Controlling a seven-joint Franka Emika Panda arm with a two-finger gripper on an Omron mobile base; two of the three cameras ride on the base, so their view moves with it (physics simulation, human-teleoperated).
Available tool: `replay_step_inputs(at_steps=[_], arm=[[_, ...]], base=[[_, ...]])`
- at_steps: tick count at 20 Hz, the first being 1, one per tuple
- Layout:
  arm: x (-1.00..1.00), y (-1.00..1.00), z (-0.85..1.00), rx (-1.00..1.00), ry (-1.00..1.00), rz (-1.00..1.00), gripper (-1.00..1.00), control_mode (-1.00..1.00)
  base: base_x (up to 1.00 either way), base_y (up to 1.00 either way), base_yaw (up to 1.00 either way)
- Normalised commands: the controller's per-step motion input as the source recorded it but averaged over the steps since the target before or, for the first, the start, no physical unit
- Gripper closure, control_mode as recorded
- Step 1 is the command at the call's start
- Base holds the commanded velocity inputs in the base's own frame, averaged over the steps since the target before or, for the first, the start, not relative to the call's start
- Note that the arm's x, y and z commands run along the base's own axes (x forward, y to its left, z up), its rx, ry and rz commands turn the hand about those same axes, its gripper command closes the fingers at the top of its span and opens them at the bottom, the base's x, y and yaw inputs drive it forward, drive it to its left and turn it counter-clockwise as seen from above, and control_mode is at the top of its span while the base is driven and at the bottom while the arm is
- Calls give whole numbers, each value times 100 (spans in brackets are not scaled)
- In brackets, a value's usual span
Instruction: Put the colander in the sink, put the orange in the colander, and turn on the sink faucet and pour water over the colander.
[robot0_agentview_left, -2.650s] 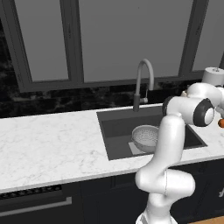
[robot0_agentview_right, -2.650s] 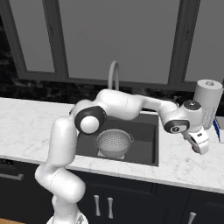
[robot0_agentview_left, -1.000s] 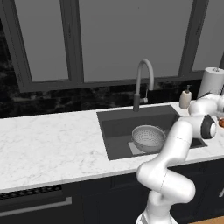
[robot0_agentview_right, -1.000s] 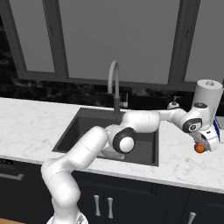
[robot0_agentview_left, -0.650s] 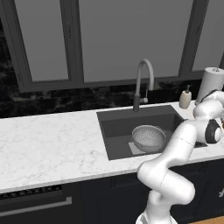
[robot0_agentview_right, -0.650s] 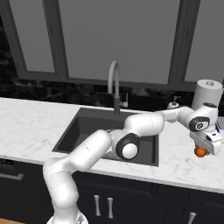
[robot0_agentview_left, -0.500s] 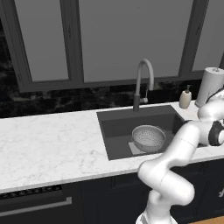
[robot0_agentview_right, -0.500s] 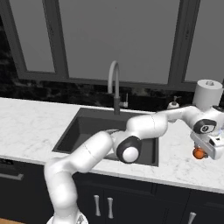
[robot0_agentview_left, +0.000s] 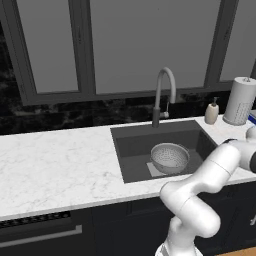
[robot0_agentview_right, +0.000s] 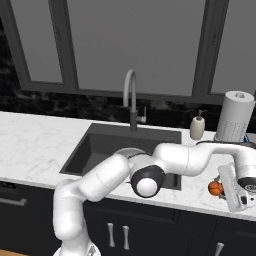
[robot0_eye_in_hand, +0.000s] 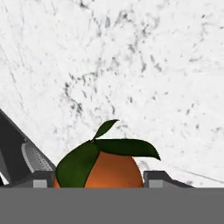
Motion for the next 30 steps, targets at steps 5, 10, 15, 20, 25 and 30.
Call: replay_step_inputs(at_steps=[5,10,15,20,25,30], arm=[[-100,100,-81,10,-34,-11,100,-100],[-99,100,-37,0,-20,-3,100,-100],[-58,100,7,-2,-4,0,100,-100],[-7,100,44,-6,-5,0,100,-100],[18,100,91,-8,-6,0,100,-100],[54,94,100,-8,11,13,100,-100]], base=[[0,0,0],[0,0,0],[0,0,0],[0,0,0],[0,0,0],[0,0,0]])
